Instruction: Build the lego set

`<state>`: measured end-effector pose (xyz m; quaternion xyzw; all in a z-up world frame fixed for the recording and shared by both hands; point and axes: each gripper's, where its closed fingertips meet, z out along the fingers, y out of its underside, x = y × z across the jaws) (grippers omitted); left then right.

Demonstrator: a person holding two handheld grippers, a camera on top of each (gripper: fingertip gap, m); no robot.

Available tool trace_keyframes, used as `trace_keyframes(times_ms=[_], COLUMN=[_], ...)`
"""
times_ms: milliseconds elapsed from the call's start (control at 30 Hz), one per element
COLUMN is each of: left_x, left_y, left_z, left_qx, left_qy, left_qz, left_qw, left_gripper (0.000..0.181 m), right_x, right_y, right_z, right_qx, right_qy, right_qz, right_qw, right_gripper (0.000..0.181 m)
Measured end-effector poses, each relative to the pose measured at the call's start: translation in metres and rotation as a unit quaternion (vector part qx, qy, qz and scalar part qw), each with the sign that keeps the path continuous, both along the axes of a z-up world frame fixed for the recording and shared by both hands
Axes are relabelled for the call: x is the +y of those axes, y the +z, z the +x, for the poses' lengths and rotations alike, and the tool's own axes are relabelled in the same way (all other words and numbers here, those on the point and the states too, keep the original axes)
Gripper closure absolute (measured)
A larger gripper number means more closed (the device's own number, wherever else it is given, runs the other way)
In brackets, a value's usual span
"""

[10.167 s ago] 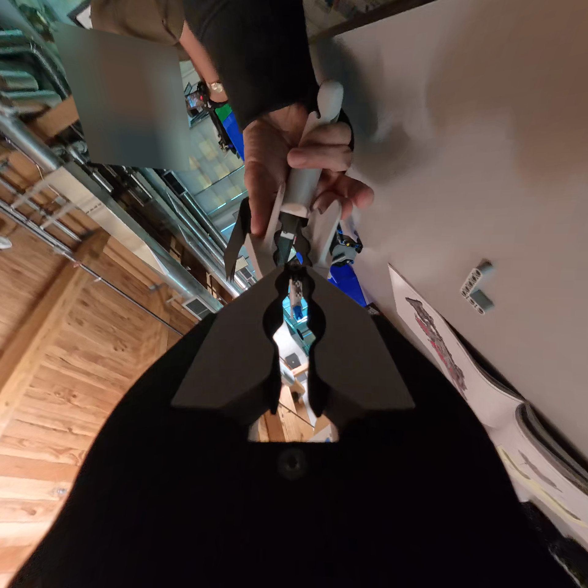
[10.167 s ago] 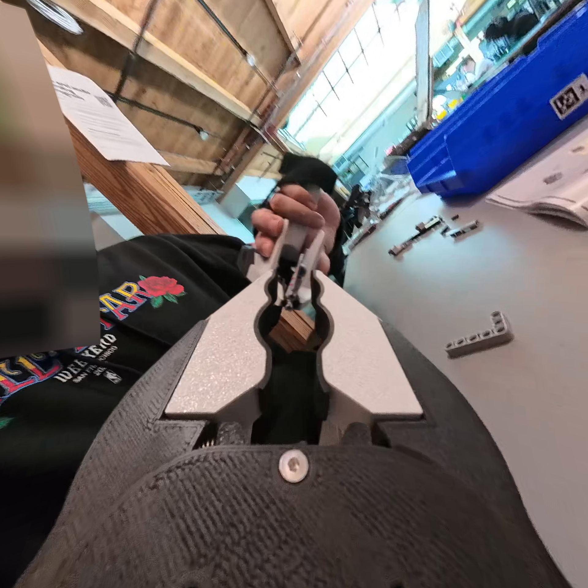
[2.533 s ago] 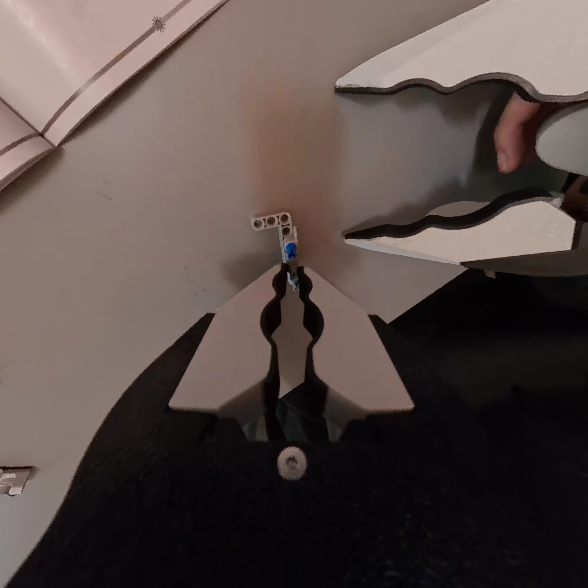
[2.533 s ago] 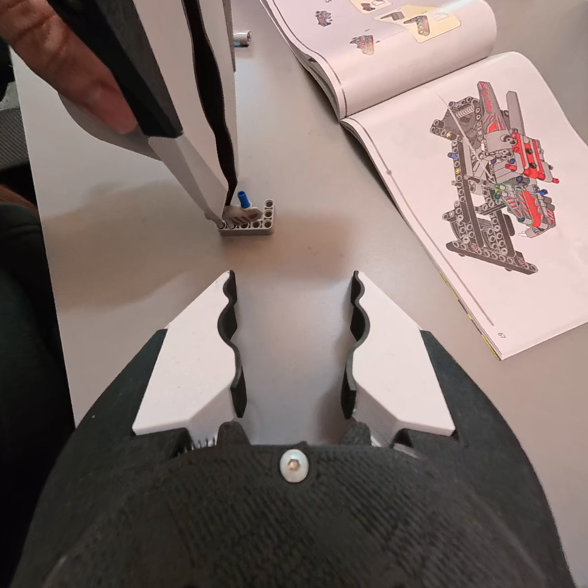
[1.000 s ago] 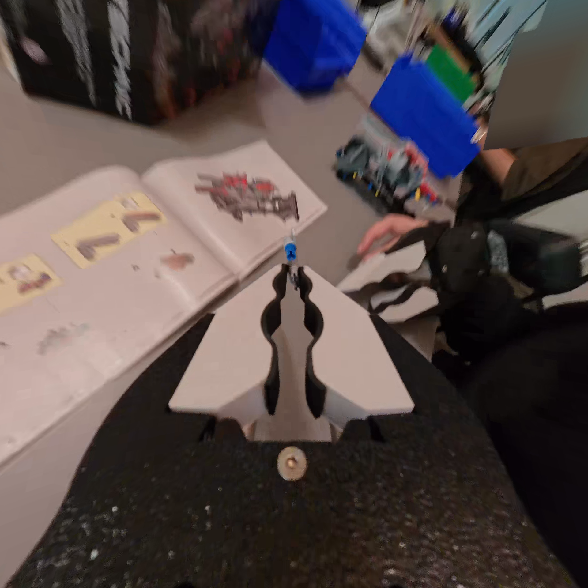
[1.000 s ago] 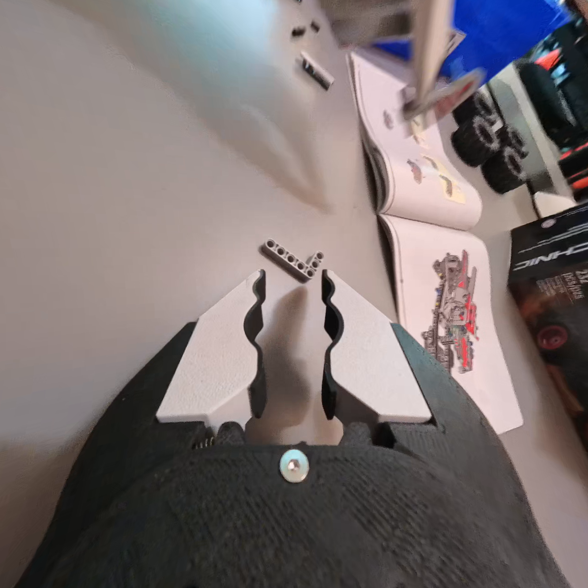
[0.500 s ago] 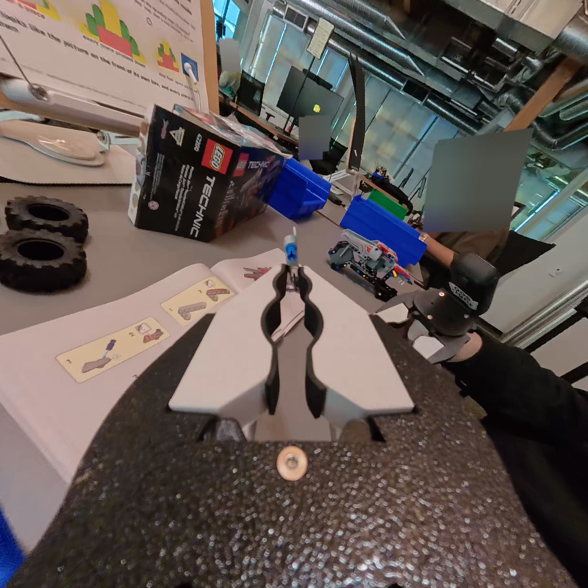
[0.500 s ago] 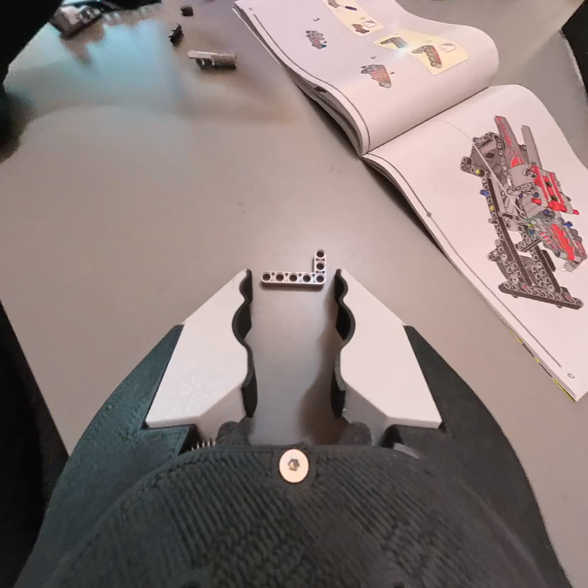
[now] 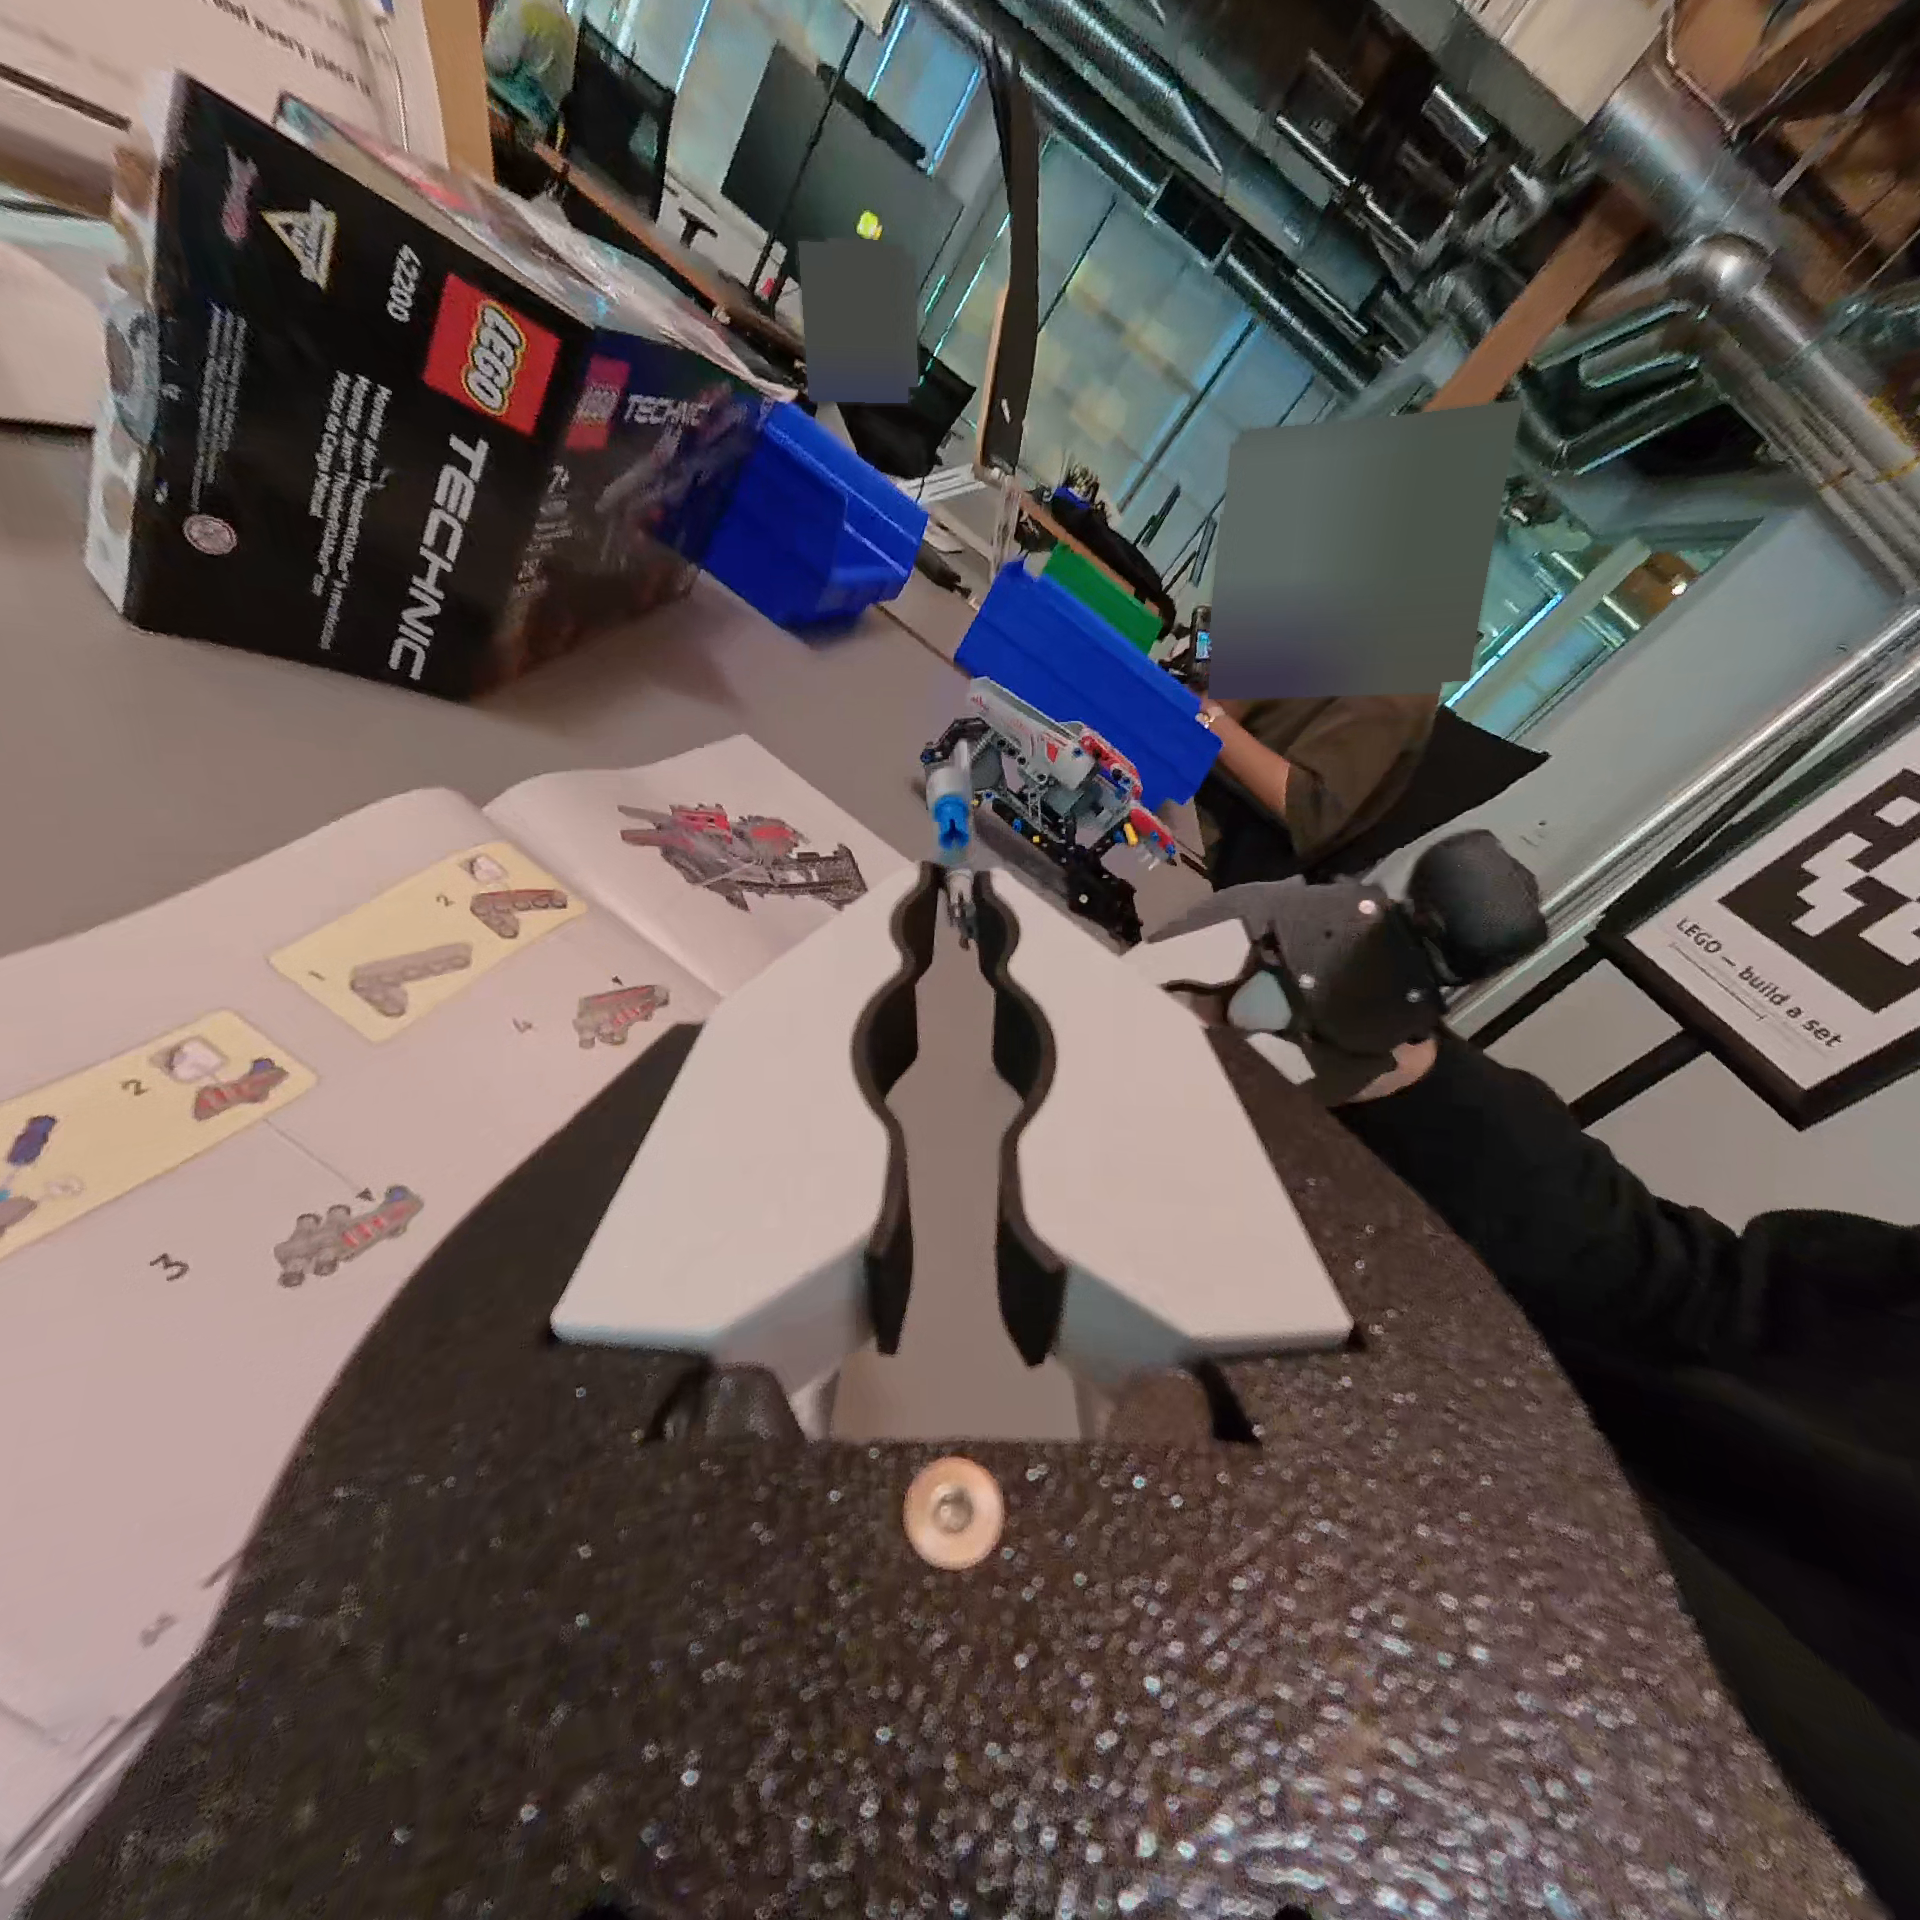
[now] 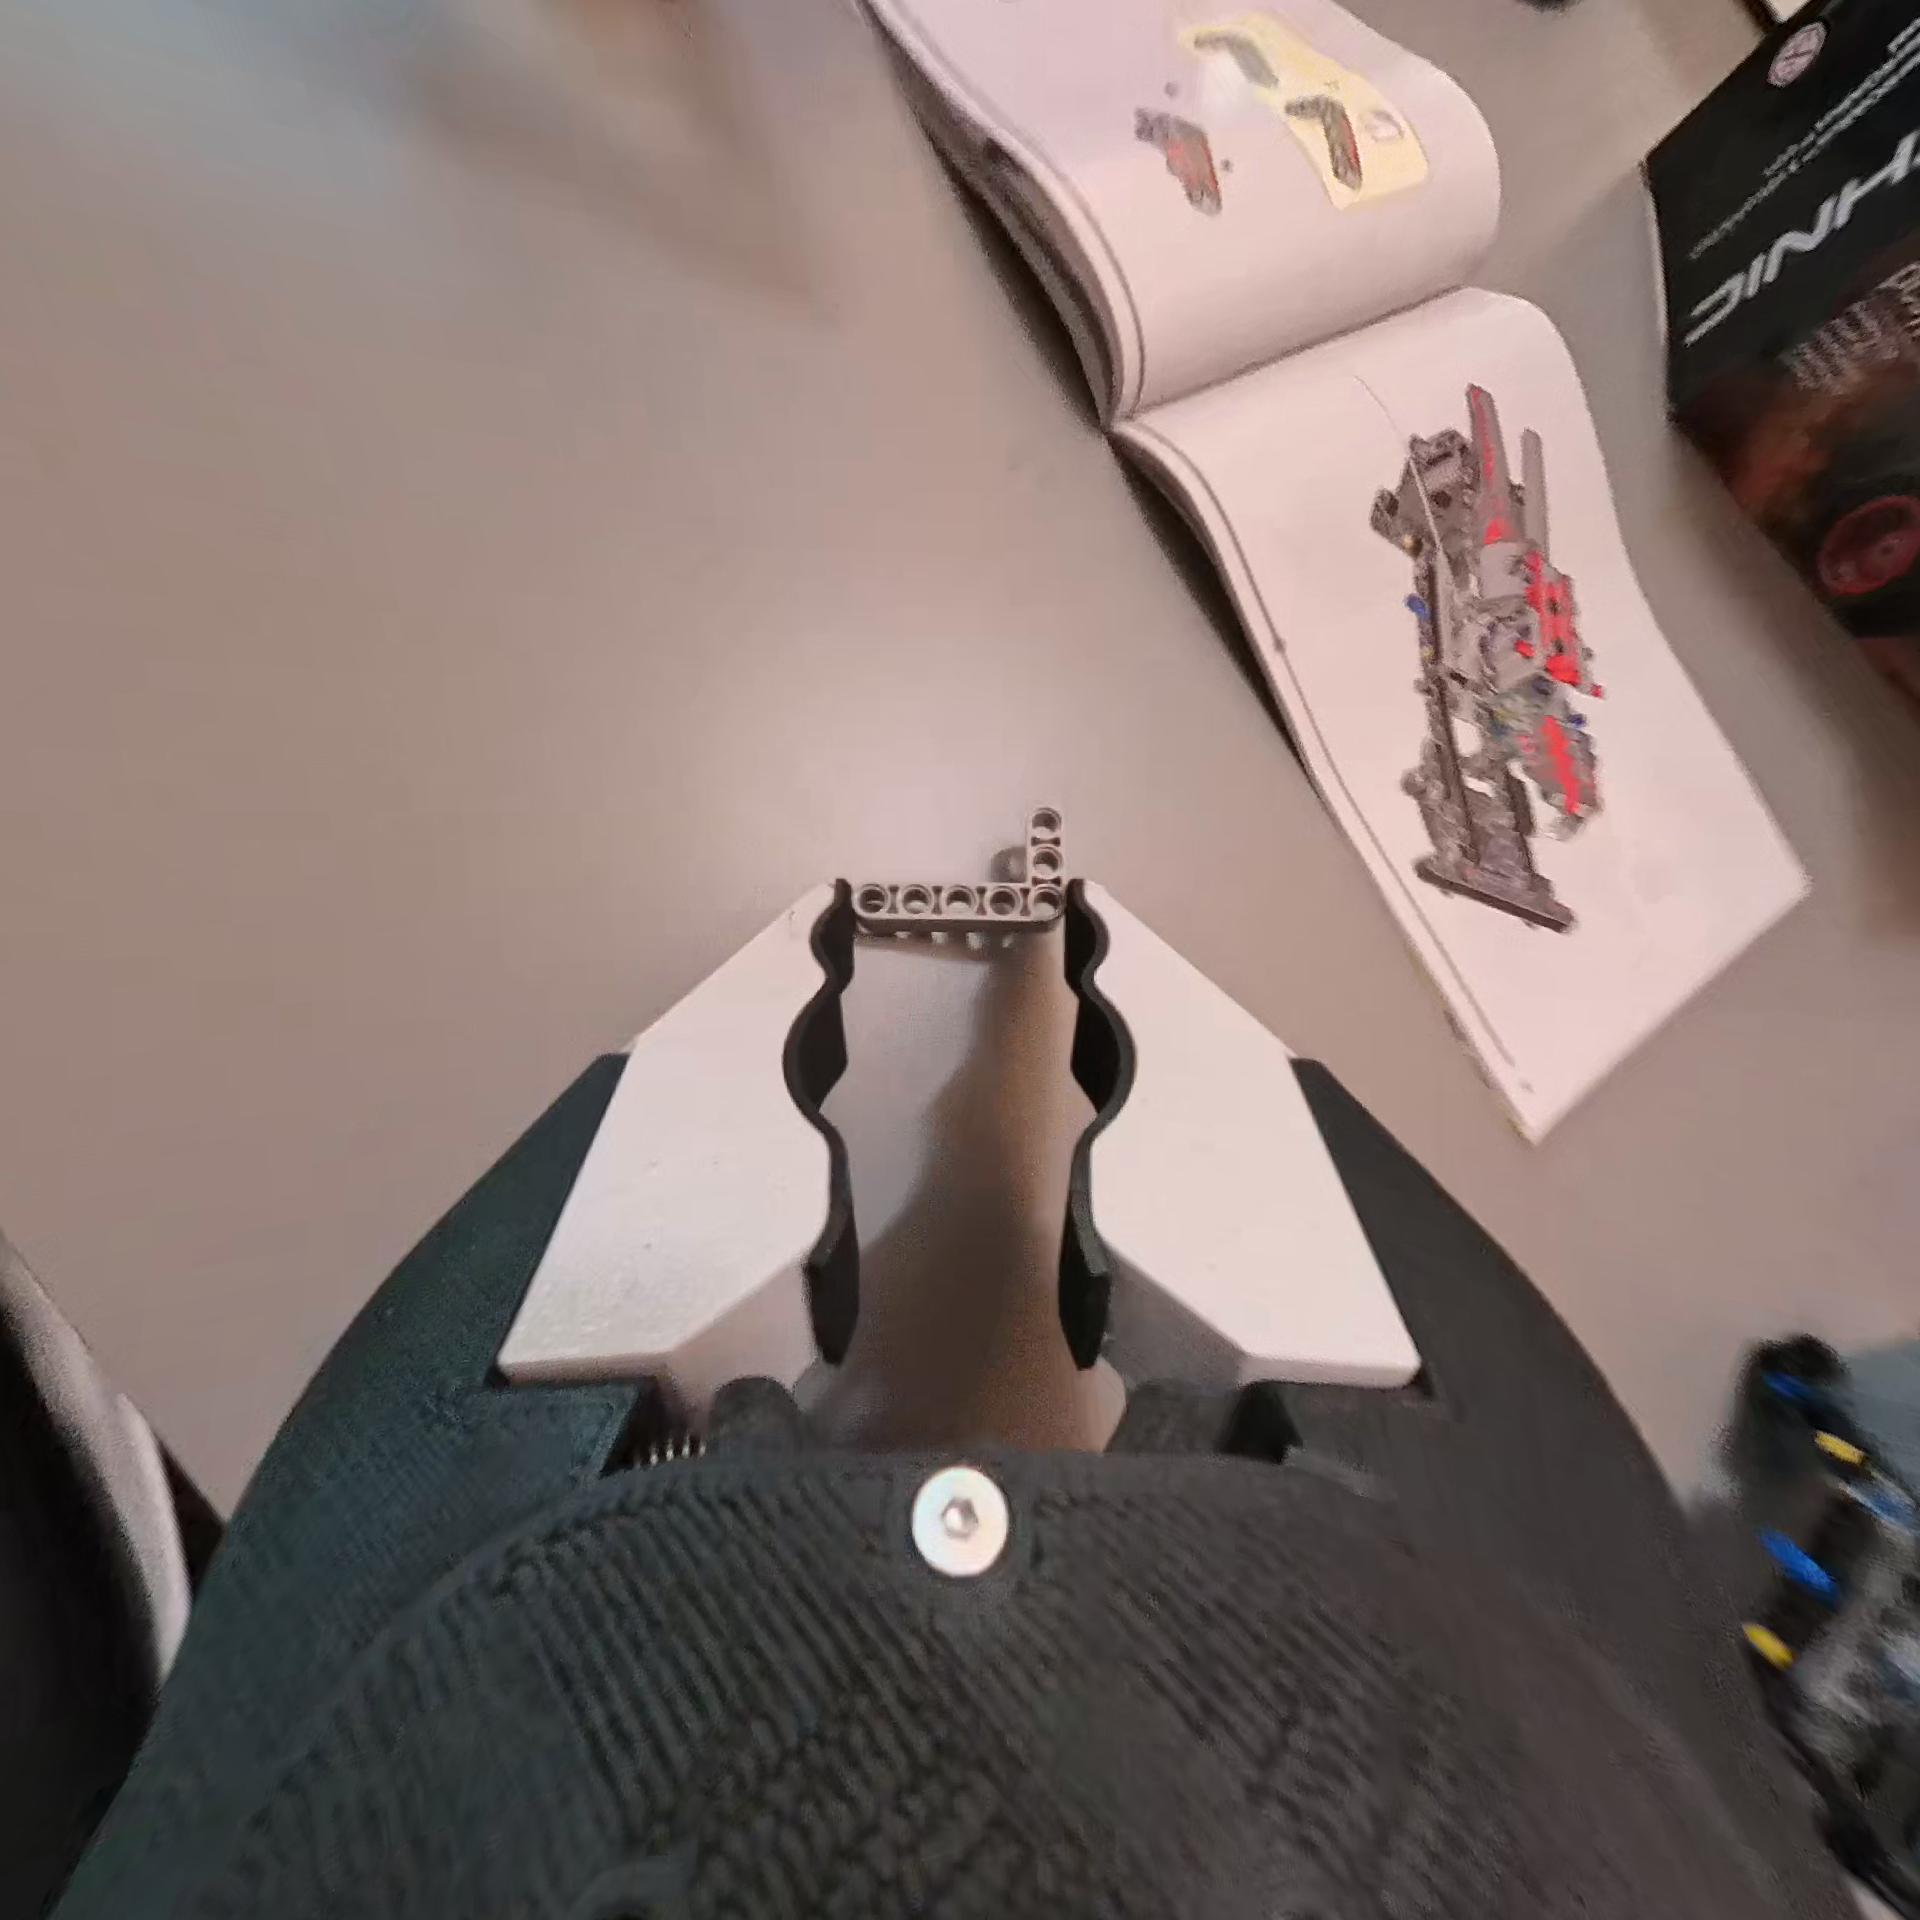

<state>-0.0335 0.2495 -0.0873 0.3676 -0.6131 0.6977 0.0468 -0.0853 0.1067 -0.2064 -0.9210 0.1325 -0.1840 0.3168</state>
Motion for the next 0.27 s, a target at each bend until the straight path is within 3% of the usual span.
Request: trace_keyframes(times_ms=[33,167,267], left_x=[-0.005,-0.029,-0.066], left_y=[0.000,-0.006,-0.020], left_z=[0.000,-0.005,-0.020], left_qx=[0.005,0.039,0.081], left_qy=[-0.005,-0.034,-0.091], left_qz=[0.000,0.004,0.025], left_qw=[1.000,0.999,0.992], left_gripper=[0.177,0.177,0.176], right_x=[-0.007,-0.035,-0.044], right_y=[0.002,0.012,0.021], right_z=[-0.001,-0.003,0.002], right_qx=[-0.015,-0.081,-0.115], right_qy=[-0.001,0.019,0.032], right_qz=[-0.035,-0.182,-0.224], right_qw=[0.999,0.980,0.967], right_gripper=[0.142,0.142,0.142])
